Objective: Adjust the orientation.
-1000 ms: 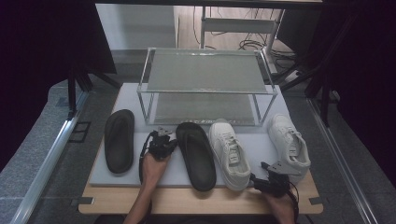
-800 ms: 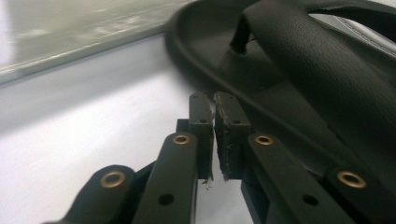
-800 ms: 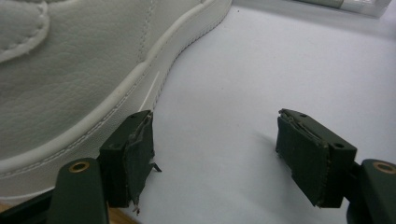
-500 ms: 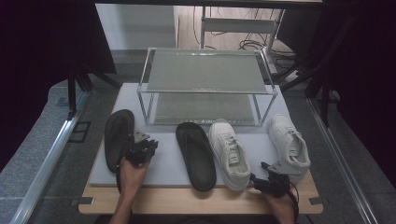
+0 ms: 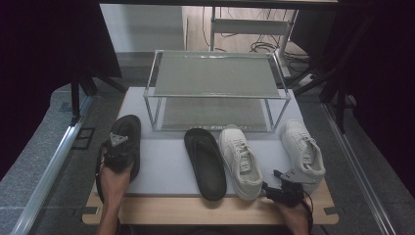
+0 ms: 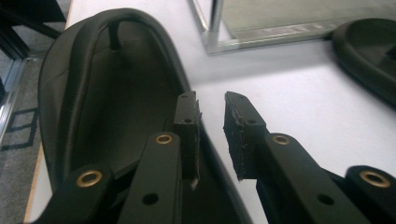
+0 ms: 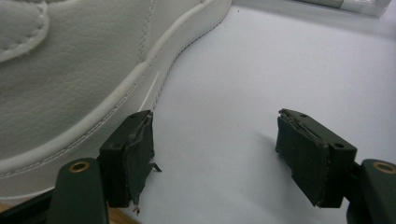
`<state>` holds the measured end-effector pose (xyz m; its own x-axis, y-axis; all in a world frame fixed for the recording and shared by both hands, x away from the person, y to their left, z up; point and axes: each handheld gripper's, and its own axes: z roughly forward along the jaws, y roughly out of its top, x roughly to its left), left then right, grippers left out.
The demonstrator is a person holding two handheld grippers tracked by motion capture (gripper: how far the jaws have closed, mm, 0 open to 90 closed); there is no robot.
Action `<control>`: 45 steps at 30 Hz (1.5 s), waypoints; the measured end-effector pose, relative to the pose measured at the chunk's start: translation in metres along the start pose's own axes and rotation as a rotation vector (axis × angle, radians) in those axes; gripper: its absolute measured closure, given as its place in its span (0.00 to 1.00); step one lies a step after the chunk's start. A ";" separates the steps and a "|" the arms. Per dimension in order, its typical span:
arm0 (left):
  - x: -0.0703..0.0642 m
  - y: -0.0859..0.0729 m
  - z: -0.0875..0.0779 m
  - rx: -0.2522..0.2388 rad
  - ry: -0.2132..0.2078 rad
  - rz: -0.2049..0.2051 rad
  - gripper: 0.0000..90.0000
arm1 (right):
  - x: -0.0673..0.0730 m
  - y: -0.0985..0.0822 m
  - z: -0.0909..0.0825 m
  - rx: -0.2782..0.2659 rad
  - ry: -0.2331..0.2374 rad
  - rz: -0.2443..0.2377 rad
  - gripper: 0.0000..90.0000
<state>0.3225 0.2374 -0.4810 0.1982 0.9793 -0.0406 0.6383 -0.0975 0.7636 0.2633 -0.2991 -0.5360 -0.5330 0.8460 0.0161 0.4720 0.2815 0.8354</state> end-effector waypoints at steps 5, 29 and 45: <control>0.005 0.003 0.013 0.023 0.006 -0.012 0.81 | 0.000 0.000 0.000 0.000 0.001 0.000 0.31; 0.011 0.017 0.040 0.080 0.007 -0.074 0.83 | 0.000 0.000 0.000 -0.003 0.001 0.000 0.31; 0.017 0.015 0.022 0.074 -0.025 -0.069 0.92 | 0.000 0.000 0.000 -0.002 0.001 0.002 0.31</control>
<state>0.3519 0.2482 -0.4847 0.1695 0.9795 -0.1084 0.7039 -0.0434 0.7089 0.2632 -0.2990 -0.5361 -0.5327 0.8461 0.0183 0.4719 0.2791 0.8363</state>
